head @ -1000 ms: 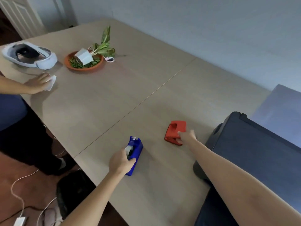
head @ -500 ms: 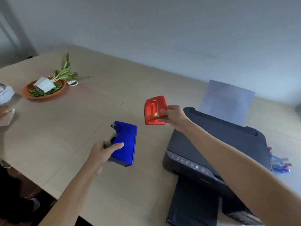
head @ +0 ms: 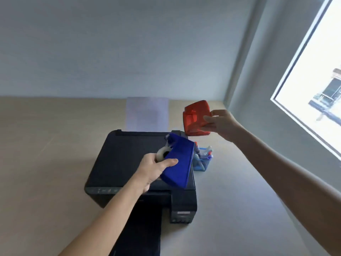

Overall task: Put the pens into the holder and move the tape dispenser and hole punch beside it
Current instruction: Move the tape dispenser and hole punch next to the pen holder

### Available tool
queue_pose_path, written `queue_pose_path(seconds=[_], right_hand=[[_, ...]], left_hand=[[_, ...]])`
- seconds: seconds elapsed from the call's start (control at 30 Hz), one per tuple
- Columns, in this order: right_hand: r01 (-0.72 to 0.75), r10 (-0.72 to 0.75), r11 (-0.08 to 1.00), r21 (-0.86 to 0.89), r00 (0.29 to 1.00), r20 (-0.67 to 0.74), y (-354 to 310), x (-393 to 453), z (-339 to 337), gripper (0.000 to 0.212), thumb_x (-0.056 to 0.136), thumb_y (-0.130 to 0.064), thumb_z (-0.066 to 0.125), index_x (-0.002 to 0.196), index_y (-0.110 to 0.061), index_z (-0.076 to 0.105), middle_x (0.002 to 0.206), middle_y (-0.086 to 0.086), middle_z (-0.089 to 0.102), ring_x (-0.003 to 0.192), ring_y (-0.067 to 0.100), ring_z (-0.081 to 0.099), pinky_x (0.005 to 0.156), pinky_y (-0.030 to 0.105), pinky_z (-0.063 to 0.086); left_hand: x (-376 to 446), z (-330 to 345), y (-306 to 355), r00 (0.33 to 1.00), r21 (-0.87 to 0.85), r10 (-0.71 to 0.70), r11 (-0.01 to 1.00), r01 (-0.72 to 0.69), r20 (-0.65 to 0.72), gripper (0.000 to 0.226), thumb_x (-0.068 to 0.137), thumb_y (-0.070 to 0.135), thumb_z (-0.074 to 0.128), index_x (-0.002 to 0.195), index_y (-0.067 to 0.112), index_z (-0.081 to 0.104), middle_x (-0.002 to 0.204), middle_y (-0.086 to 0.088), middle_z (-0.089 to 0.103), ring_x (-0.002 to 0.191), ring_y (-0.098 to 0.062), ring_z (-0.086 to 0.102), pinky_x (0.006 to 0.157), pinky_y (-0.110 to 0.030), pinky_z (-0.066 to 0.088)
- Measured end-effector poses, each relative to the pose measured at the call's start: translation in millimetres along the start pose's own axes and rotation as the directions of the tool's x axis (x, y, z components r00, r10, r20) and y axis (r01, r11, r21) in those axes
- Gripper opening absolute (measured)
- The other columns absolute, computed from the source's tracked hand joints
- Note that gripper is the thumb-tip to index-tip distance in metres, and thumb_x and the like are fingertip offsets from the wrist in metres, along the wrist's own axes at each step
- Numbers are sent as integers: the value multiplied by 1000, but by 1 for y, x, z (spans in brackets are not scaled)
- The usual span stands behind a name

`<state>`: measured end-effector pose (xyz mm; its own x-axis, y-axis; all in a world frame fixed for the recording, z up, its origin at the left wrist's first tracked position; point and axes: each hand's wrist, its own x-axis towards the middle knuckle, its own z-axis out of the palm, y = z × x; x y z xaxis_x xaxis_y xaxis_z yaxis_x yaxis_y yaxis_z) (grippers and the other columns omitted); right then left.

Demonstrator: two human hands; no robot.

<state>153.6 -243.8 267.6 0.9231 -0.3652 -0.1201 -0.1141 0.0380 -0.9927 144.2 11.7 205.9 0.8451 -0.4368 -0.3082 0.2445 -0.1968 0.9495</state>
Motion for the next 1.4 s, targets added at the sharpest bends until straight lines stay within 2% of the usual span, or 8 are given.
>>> queue_pose_path(seconds=[0.2, 0.33, 0.43, 0.63, 0.83, 1.03, 1.17, 1.4], right_hand=[[-127, 132, 991, 35, 960, -247, 45, -10, -136, 11, 89, 6, 58, 77, 7, 57, 79, 22, 61, 73, 36, 66, 69, 38, 61], [-238, 240, 970, 48, 911, -334, 96, -7, -184, 10, 88, 6, 58, 79, 10, 58, 77, 21, 61, 68, 34, 66, 61, 34, 62], [-334, 320, 942, 29, 871, -374, 141, 3, -203, 7, 88, 5, 59, 87, 12, 58, 80, 23, 60, 71, 38, 66, 60, 36, 62], [-485, 428, 872, -67, 821, -379, 212, 23, -200, 11, 86, -2, 62, 75, -2, 61, 90, 27, 66, 94, 45, 68, 89, 55, 55], [-525, 459, 845, -103, 810, -364, 246, 49, -178, 22, 87, -4, 60, 66, -10, 58, 84, 20, 61, 87, 39, 67, 84, 56, 57], [-515, 441, 847, -136, 821, -363, 253, 77, -161, 5, 87, -4, 59, 89, -8, 62, 81, 16, 65, 80, 35, 68, 83, 51, 58], [-518, 464, 850, -92, 821, -333, 247, 89, -159, 9, 89, 0, 57, 84, -7, 59, 71, 10, 59, 60, 24, 63, 53, 31, 60], [-520, 465, 845, -121, 828, -314, 245, 104, -159, 8, 89, -1, 57, 96, -3, 61, 68, 8, 59, 67, 30, 65, 56, 31, 59]], left_hand=[[36, 134, -28, 977, 150, -169, 977, 149, 130, 30, 71, 25, 81, 95, 11, 67, 101, -13, 75, 90, -24, 71, 72, -39, 60], [59, 186, -66, 973, 349, -228, 916, 199, 43, 43, 67, 35, 78, 102, 14, 65, 105, -9, 71, 97, -27, 67, 83, -41, 59], [72, 203, -88, 981, 585, -182, 789, 190, -73, 26, 67, 41, 72, 82, 24, 59, 91, -2, 68, 84, -24, 63, 71, -29, 51], [94, 216, -120, 974, 745, -132, 627, 228, -186, 31, 77, 32, 62, 106, 18, 61, 108, -8, 69, 98, -31, 66, 79, -36, 57], [109, 230, -137, 928, 749, -225, 547, 373, -297, 49, 79, 31, 70, 112, 10, 41, 116, -10, 68, 107, -31, 67, 81, -35, 56], [137, 241, -131, 896, 677, -248, 590, 441, -368, 51, 80, 28, 70, 115, 10, 38, 116, -12, 68, 110, -33, 65, 83, -37, 54], [157, 243, -127, 892, 661, -235, 603, 446, -387, 52, 79, 28, 72, 113, 8, 38, 117, -14, 67, 110, -34, 64, 85, -39, 53], [175, 246, -125, 890, 644, -234, 621, 446, -391, 52, 79, 27, 73, 112, 7, 38, 118, -15, 67, 112, -35, 63, 86, -39, 54]])
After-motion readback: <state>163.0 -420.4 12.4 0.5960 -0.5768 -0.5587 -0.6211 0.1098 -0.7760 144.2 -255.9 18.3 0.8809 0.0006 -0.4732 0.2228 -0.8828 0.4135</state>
